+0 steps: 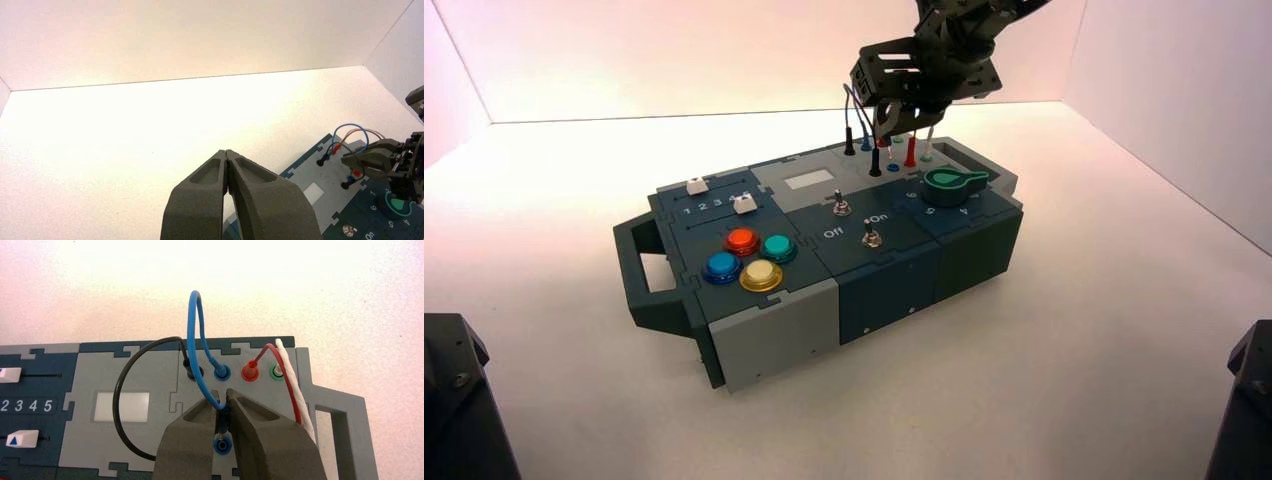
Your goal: Insert the blue wire.
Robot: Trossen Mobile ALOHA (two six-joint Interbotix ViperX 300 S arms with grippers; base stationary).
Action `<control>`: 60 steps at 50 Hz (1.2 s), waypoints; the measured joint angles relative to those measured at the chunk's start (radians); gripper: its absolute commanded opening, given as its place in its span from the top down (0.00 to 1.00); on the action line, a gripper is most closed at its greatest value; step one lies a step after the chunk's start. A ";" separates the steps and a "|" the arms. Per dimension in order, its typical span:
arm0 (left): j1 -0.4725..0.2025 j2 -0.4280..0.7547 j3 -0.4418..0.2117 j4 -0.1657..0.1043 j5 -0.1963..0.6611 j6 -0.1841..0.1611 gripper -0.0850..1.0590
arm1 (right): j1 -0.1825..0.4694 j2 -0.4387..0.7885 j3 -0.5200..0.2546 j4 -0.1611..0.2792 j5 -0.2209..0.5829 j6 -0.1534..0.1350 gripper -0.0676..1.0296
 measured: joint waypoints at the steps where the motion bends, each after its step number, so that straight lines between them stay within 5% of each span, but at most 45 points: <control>1: 0.000 0.000 0.000 0.000 0.000 0.000 0.95 | 0.000 0.000 0.000 0.002 0.000 0.000 0.96; 60: 0.000 -0.002 0.000 0.000 -0.003 0.000 0.95 | -0.005 0.021 0.009 0.000 -0.017 0.003 0.96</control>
